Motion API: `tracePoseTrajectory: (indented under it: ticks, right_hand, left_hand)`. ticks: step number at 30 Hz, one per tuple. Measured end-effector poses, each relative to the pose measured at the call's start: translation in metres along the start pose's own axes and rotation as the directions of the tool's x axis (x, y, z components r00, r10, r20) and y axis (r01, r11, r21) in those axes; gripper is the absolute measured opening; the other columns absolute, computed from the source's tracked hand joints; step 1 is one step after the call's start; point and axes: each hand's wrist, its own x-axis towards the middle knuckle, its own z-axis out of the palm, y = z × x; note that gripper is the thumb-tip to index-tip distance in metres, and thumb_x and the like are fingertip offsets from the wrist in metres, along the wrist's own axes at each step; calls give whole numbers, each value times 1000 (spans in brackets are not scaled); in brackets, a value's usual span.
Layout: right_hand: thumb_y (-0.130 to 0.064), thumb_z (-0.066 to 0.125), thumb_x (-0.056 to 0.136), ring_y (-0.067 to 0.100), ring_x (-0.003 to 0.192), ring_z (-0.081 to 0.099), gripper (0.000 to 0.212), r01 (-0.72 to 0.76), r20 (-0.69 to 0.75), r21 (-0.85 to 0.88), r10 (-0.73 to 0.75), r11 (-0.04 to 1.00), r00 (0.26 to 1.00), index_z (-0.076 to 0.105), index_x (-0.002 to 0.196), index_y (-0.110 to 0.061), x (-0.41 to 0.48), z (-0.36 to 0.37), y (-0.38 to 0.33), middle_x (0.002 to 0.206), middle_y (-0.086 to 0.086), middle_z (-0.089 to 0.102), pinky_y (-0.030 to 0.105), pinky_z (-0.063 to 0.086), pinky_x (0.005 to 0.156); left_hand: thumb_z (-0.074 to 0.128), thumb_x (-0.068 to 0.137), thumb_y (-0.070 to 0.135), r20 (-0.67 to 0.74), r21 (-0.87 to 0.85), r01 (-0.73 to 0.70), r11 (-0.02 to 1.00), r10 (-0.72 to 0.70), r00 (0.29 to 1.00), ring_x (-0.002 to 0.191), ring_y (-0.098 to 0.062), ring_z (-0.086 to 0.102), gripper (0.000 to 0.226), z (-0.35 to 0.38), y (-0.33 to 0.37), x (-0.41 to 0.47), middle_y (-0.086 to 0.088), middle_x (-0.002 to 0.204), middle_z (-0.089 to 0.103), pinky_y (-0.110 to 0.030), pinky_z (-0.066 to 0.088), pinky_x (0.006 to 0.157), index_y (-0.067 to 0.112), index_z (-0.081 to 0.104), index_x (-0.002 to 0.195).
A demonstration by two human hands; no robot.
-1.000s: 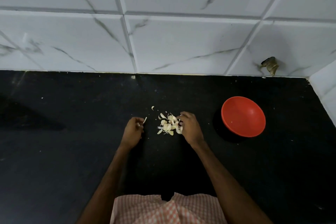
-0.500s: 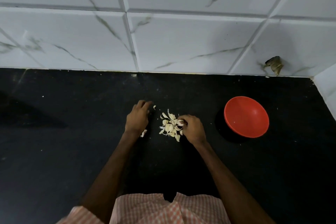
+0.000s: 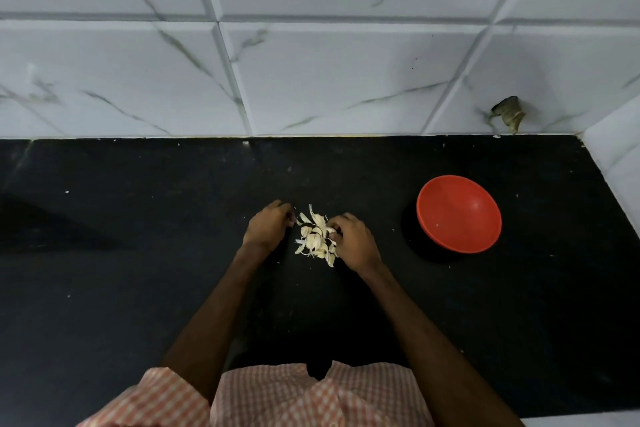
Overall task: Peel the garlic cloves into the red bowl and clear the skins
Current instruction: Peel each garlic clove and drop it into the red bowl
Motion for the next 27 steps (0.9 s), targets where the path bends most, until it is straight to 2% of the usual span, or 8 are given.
tracePoseTrajectory:
  ticks: [3, 7, 9, 12, 15, 18, 23, 27]
  right_hand:
    - [-3, 62, 93, 17, 103, 65, 26, -28, -53, 63, 31, 998, 998, 70, 116, -13, -3, 0, 1, 114, 2, 68, 31, 52, 89]
    - [-3, 69, 91, 14, 91, 71, 18, -135, -111, 351, 184, 927, 977, 73, 105, -12, -8, -5, 2, 97, -4, 73, 14, 52, 77]
    - [-6, 72, 90, 16, 87, 73, 13, -175, -81, 498, 247, 850, 966, 74, 102, -12, -10, -7, -1, 92, -3, 74, 24, 58, 80]
    - [-4, 72, 90, 20, 90, 73, 12, -194, -27, 632, 271, 750, 962, 74, 101, -9, -13, -10, -7, 94, 5, 75, 37, 60, 85]
    - [-2, 72, 90, 19, 88, 74, 13, -176, -5, 688, 247, 704, 969, 75, 101, -8, -16, -12, -14, 92, 5, 76, 29, 61, 78]
    - [0, 72, 88, 18, 87, 74, 13, -199, 26, 707, 256, 679, 966, 75, 98, -8, -18, -14, -20, 92, 6, 75, 29, 61, 77]
    - [8, 63, 92, 19, 71, 71, 15, -266, 91, 810, 336, 523, 937, 73, 92, -3, -19, -15, -29, 87, 10, 74, 29, 60, 66]
    - [5, 60, 94, 15, 65, 68, 19, -311, 125, 837, 396, 450, 910, 74, 90, -7, -14, -17, -34, 82, 9, 73, 26, 57, 60]
  left_hand:
    - [62, 97, 18, -8, -87, 1, 996, -2, 1000, 104, -13, 58, 16, 6, 4, -11, 6, 114, 58, -39, 52, 87, 25, 65, 111]
    - [58, 99, 16, -249, -375, 22, 927, -123, 961, 96, 3, 58, 20, 13, 18, -31, 14, 112, 59, -23, 48, 80, 28, 63, 114]
    - [58, 99, 14, -282, -503, -1, 865, -163, 946, 94, 2, 62, 18, 16, 30, -37, 13, 108, 64, -21, 50, 78, 27, 64, 111]
    - [63, 97, 13, -231, -651, -17, 759, -177, 957, 82, -3, 66, 15, 24, 50, -42, 8, 96, 69, -22, 51, 69, 24, 65, 107]
    - [70, 94, 18, -150, -723, -13, 691, -138, 979, 68, 0, 65, 15, 33, 62, -45, 4, 94, 68, -16, 49, 55, 26, 64, 106]
    - [71, 94, 15, -102, -831, -13, 556, -130, 986, 62, -9, 65, 13, 37, 65, -47, -7, 93, 68, -25, 47, 40, 20, 65, 104]
    - [71, 93, 12, -96, -929, -41, 369, -134, 986, 56, -18, 64, 12, 39, 69, -48, -7, 74, 68, -25, 46, 41, 9, 61, 87]
    - [71, 94, 15, -66, -951, -7, 309, -182, 981, 61, -20, 68, 12, 38, 73, -44, -11, 74, 71, -27, 50, 46, 12, 65, 84]
